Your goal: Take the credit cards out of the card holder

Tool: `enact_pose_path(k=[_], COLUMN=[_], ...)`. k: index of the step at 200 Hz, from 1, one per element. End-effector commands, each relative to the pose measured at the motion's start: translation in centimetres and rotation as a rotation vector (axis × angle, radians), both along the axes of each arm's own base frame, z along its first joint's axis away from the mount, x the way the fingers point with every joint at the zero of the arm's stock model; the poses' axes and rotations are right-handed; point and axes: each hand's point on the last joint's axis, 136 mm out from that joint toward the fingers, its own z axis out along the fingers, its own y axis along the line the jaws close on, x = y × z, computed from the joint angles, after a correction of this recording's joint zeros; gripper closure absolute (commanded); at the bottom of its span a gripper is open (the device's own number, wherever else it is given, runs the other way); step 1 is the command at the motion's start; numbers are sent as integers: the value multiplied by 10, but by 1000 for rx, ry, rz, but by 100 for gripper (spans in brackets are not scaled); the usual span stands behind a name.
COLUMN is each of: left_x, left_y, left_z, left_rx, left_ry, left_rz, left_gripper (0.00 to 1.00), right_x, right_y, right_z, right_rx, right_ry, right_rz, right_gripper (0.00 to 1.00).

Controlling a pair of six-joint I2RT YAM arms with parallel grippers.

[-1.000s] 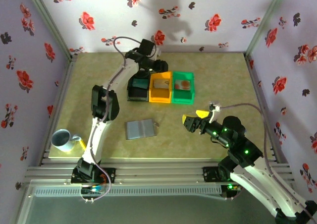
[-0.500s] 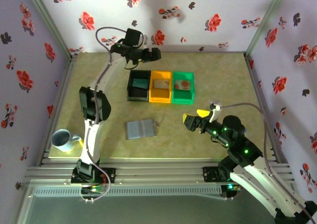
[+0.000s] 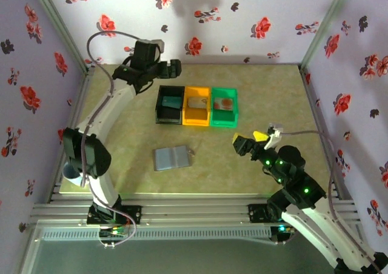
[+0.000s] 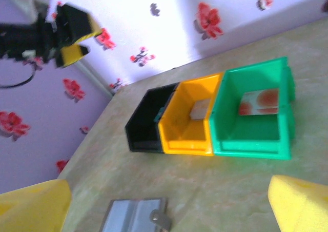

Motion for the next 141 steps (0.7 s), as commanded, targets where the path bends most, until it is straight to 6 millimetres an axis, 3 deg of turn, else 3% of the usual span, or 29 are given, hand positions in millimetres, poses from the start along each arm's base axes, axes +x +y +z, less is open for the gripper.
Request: enact_pose_path(k=[1, 42, 61, 86, 113, 141], left_x=[-6, -49, -73, -104, -129, -147], left_y=[22, 54, 80, 116, 157, 195], left_z=[18, 18, 6, -21, -41, -78], left_rx=[47, 70, 98, 111, 83, 65], left_ry=[-75, -108, -68, -22, -80, -24], left_rz=[71, 132, 189, 276, 401, 524], left_gripper=[0, 0, 0, 0, 0, 0], right_x=[12, 24, 28, 34, 57, 83], right_y=[-34, -109, -118, -139, -138, -163], right_z=[0, -11, -8, 11, 18, -16], right_rx=[-7, -173, -238, -365, -486, -530], right_ry=[8, 55, 41, -31, -125, -12], right_rz=[-208, -641, -699, -821, -848, -914], right_gripper=[1, 1, 1, 1, 1, 1])
